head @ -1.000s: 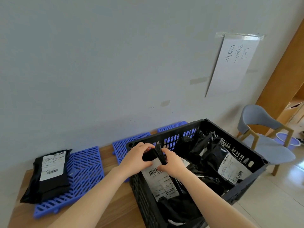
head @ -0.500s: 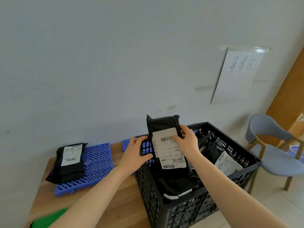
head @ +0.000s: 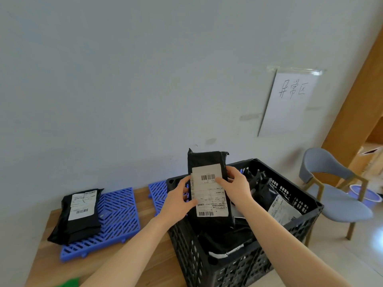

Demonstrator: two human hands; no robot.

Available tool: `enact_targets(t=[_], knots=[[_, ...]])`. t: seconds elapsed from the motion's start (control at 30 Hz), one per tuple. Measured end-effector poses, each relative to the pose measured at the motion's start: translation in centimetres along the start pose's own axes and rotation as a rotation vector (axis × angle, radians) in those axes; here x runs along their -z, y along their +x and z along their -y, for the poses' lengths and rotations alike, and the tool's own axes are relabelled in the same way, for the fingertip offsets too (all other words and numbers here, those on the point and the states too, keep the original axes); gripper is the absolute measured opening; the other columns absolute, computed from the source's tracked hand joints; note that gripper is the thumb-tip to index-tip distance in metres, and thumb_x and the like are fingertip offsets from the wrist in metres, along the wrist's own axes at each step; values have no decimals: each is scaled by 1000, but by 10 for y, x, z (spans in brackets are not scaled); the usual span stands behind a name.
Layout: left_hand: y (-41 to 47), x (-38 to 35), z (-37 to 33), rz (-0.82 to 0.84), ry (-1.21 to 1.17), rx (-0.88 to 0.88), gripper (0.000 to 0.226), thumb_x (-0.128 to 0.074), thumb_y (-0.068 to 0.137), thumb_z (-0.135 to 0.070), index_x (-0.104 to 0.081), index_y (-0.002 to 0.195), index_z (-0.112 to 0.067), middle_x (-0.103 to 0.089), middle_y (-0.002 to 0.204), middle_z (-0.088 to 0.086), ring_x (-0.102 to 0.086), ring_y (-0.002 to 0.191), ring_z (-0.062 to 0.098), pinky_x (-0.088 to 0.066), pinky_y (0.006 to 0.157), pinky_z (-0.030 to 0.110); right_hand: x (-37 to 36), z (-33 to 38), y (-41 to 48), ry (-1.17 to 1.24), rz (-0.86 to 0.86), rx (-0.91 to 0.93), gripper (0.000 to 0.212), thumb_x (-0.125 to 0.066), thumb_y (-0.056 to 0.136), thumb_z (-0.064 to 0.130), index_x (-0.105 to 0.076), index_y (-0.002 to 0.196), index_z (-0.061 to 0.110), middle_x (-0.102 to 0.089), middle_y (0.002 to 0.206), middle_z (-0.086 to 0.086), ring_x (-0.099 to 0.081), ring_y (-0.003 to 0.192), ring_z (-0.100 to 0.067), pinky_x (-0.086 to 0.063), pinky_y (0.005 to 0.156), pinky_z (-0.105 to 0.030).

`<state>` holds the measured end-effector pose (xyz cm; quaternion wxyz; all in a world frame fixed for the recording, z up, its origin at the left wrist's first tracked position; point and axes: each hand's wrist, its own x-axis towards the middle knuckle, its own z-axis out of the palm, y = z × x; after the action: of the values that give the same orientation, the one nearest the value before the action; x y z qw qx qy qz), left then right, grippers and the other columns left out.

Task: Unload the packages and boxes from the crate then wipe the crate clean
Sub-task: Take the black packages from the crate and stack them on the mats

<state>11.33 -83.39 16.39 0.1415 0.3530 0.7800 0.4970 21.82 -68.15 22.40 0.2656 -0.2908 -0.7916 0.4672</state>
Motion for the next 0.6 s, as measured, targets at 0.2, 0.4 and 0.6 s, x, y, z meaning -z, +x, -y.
enact_targets(t=[0.2, 0.4, 0.6], knots=[[37, 20, 1, -84, -171, -93, 77, -69, 87, -6, -30, 146, -35, -48, 128, 1, -60, 111, 14, -57, 75, 18, -21, 23, 18, -1, 56, 64, 62, -59, 88, 4, -41, 141, 30, -43, 127, 9, -50, 114, -16, -52, 91, -39], [77, 74, 24, -185, -204, -127, 83, -76, 82, -15, -29, 142, -47, -49, 129, -8, -59, 109, 12, -58, 83, 31, -76, 63, 50, -93, 76, 191, 73, -56, 86, -3, -30, 146, 31, -35, 135, 5, -43, 117, -13, -53, 86, -30], [101, 173, 72, -226, -215, -75, 82, -76, 83, -14, -29, 144, -41, -55, 126, -5, -58, 106, 8, -53, 70, 14, -181, 101, 82, -1, -26, 141, 77, -62, 87, 2, -26, 147, 33, -38, 141, 7, -45, 116, -10, -56, 75, -28]])
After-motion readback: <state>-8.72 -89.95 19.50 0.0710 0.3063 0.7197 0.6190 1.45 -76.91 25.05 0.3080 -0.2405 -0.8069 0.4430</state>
